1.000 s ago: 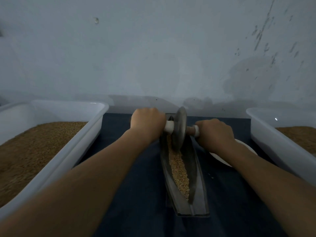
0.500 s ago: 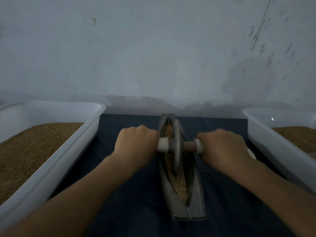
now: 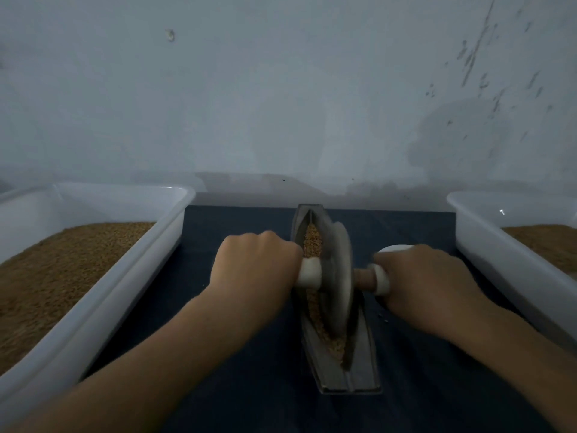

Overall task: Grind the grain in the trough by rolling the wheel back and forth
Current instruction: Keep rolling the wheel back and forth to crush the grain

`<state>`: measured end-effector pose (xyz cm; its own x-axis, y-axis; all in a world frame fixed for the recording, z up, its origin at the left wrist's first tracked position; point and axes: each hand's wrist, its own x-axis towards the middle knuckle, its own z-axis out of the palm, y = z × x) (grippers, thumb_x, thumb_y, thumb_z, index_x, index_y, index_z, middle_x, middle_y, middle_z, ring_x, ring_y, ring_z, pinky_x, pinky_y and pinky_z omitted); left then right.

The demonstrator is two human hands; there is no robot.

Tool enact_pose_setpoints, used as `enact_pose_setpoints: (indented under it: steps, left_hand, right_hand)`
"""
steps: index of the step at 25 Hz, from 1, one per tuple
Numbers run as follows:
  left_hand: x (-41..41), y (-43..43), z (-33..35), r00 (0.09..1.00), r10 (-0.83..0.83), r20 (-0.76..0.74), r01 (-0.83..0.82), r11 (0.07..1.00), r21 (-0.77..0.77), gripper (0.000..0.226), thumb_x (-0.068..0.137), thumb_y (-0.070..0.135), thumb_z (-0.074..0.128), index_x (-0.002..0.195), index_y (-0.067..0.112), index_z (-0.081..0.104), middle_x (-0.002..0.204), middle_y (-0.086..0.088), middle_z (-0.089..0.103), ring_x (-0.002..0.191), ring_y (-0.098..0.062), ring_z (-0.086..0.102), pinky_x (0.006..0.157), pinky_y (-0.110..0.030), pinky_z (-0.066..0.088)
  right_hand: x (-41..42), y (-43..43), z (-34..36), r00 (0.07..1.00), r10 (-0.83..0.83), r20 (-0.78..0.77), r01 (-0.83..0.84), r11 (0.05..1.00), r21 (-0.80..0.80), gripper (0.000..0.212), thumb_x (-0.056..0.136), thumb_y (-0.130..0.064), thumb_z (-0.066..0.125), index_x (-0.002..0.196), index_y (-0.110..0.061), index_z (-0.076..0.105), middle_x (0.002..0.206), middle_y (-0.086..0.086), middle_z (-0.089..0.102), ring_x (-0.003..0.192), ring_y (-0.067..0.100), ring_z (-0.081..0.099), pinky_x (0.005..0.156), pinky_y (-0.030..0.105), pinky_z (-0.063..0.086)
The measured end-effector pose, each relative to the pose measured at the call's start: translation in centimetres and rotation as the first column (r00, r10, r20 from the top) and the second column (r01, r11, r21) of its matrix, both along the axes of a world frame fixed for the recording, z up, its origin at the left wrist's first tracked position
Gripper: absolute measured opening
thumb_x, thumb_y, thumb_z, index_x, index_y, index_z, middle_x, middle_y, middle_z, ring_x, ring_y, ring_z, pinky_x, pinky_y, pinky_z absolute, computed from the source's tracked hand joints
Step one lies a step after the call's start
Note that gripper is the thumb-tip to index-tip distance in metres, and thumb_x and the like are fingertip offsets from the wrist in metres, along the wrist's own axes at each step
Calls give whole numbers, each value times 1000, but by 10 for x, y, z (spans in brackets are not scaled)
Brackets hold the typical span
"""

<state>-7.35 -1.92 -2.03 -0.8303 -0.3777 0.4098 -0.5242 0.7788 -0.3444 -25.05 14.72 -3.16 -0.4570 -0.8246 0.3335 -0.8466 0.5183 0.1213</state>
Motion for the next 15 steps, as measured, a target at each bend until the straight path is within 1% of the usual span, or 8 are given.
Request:
enact_pose_setpoints:
  steps: [2,3,5,7,9,11,13,15]
  left_hand:
    - [13,10,0,1000,-2,-8,2,999,-40,35,80,30,70,78,29,35,61,6,26,46,-14,20,44,-28,11]
    - [14,9,-1,1000,1,-7,-2,1000,-29,36,81,30,69,78,29,32,61,6,27,46,-14,19,44,-28,10]
    - [6,-2,-6,1000,22,-20,-22,1000,12,31,84,31,66,80,30,35,63,7,28,49,-14,24,45,-29,16]
    - [-12,-22,-13,998,37,-48,-35,999,38,21,85,30,64,83,29,43,64,6,29,52,-15,31,49,-31,26]
    - [-34,-43,-13,995,59,-81,-54,996,70,8,86,28,62,88,25,54,66,5,32,58,-20,39,53,-34,31]
    - [-49,-59,-8,992,82,-99,-71,991,114,6,87,27,60,92,23,60,69,3,38,63,-24,48,56,-35,34]
    - [-53,-62,-5,991,73,-107,-59,989,134,7,87,27,60,93,23,61,72,2,43,67,-25,52,57,-35,36]
    - [-40,-52,-8,994,46,-100,-34,993,112,9,86,29,62,87,24,54,69,4,38,63,-21,45,56,-34,35]
  right_hand:
    - [8,15,7,998,29,-63,-30,999,-27,40,68,-36,71,59,-36,32,58,-12,42,49,1,36,44,23,15]
    - [10,14,12,996,27,-81,-27,1000,1,40,68,-36,71,59,-36,32,58,-12,41,49,0,34,44,22,14]
    - [6,2,13,998,-3,-68,8,997,70,33,75,-39,68,63,-37,37,63,-13,46,52,1,37,45,23,16]
    - [-8,-23,12,998,-8,-70,13,998,67,30,79,-37,66,65,-36,40,67,-12,47,57,9,43,46,25,22]
    - [-27,-54,16,996,-16,-89,21,998,52,25,80,-33,66,67,-34,45,70,-10,50,62,16,50,50,26,32]
    - [-41,-80,25,996,-4,-93,11,997,74,16,82,-31,66,72,-31,54,72,-6,56,67,19,55,55,28,41]
    - [-44,-87,29,996,6,-88,1,997,78,15,83,-29,65,72,-29,55,73,-5,57,67,19,55,58,28,43]
    - [-37,-70,23,997,12,-78,-6,997,72,23,80,-31,66,67,-30,47,71,-7,53,66,20,52,55,28,39]
